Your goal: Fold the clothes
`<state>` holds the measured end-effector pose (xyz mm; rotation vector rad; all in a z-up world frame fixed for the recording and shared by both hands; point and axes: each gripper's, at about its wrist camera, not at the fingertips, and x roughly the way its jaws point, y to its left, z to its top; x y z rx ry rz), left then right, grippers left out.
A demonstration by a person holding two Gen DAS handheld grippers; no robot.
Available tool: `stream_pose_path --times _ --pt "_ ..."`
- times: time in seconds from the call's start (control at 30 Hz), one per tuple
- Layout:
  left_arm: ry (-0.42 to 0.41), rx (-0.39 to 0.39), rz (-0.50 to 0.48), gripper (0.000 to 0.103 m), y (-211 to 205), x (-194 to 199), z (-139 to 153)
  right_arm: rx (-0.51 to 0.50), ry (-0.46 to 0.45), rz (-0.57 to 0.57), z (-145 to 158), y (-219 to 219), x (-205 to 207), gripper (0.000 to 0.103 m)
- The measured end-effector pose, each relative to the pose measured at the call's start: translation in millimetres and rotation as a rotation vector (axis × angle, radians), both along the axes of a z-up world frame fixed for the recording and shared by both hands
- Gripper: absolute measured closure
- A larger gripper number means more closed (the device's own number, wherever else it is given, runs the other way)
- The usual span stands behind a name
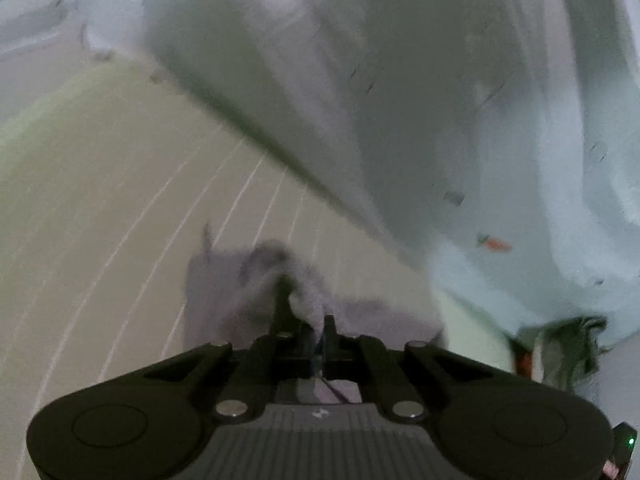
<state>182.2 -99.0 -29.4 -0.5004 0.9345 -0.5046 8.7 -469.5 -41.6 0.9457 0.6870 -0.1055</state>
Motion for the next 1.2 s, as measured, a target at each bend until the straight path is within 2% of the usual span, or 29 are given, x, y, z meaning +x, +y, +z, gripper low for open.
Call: stream_pose_path --times 0.1,0.13,0.17,0.2,0.23,0.3,0.37,0.43,0.5,0.63,0.77,0.87,0.97,1.2 --pt "-0.061 -0.016 0.086 0.098 -6 21 16 -0.022 -0.064 -0.032 19 -16 29 0.095" --pt "-0.081 -0.01 0.143 0.084 -6 24 19 -0.026 -0.081 -0.045 23 -22 39 0.095" --pt "-0.098 -0.002 0.196 0.07 -7 28 22 -0.03 -0.098 -0.058 28 -27 50 0.09" --pt "-0.096 0.022 0.208 0.035 -9 30 23 -0.062 -0.085 -0.074 30 -27 55 0.082" --pt "-0.094 0.047 0.218 0.012 -11 32 24 -0.097 -0.07 -0.089 31 -26 59 0.073" --pt "-0.097 0.093 0.187 0.011 -12 26 18 -0.182 -0.045 -0.126 31 -20 60 0.025" --pt "-0.06 0.172 0.135 0.011 -13 16 4 -0.288 -0.025 -0.17 28 -8 51 0.009" --pt "-0.01 0.25 0.09 0.011 -16 6 -13 -0.346 0.023 -0.147 17 -1 45 0.009" --pt "0.046 0.289 0.055 0.011 -16 -4 -30 -0.373 0.093 -0.097 1 5 40 0.009" --pt "0.148 0.303 0.001 0.011 -15 -16 -58 -0.383 0.211 -0.057 -30 10 37 0.009" --pt "0.177 0.335 -0.026 0.006 -22 -14 -71 -0.368 0.29 -0.04 -55 9 38 0.007" --pt "0.163 0.359 -0.043 0.005 -29 -6 -74 -0.374 0.284 -0.025 -61 8 42 0.005" --pt "0.174 0.339 -0.046 0.002 -33 -1 -76 -0.338 0.26 -0.011 -68 8 40 0.001" --pt "0.164 0.313 -0.044 0.001 -47 -2 -77 -0.363 0.237 0.014 -69 26 64 0.0"
